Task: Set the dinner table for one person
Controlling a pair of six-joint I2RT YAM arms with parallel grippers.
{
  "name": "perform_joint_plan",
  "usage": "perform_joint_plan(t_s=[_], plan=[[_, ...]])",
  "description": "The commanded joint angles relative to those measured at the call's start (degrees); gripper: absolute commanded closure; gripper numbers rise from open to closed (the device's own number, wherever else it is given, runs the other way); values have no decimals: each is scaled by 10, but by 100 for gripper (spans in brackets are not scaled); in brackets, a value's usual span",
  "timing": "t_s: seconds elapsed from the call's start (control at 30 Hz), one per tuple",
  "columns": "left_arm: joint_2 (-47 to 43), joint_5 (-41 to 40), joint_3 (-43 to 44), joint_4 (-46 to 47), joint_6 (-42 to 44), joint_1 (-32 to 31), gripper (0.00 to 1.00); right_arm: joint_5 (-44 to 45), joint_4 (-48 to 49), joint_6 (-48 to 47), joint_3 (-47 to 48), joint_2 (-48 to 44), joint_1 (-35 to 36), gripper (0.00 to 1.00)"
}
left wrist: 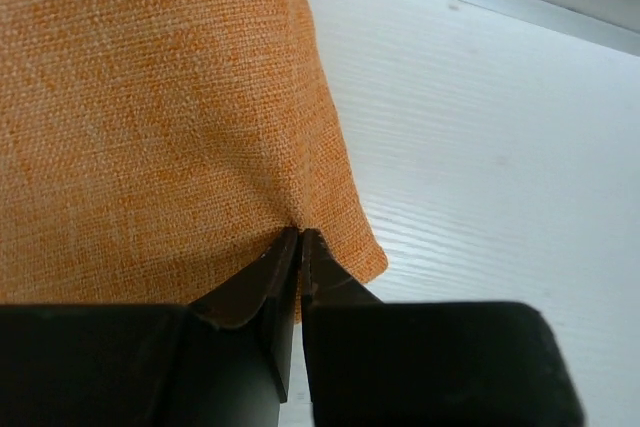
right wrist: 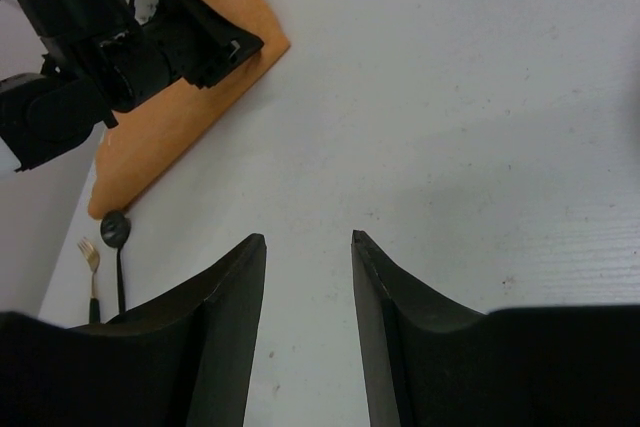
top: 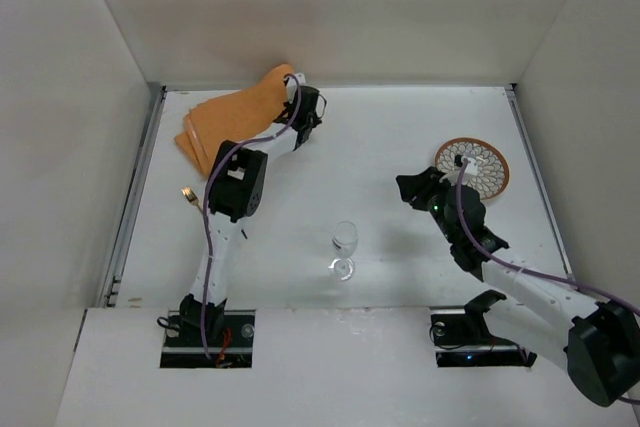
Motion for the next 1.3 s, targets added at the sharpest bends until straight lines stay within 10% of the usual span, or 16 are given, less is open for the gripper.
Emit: perform_joint_plan(t_s=[0.0, 0.37, 0.6, 0.9, 1.27], plan=[[20, 90, 54, 15, 12, -33, 98, 2, 30, -4, 18, 8, 5, 54], [25, 241, 77, 88, 0, -63, 92, 3, 41, -4, 15, 15, 6, 54], [-138, 210, -81, 139, -3, -11, 48, 0, 43, -3, 15, 16, 6, 53], [-286, 133, -313, 137, -117, 145, 47, -7, 43, -1, 18, 19, 6, 52], [-205, 193, -317, 125, -133, 227, 49, -18, 43, 0, 23, 27, 12, 52]])
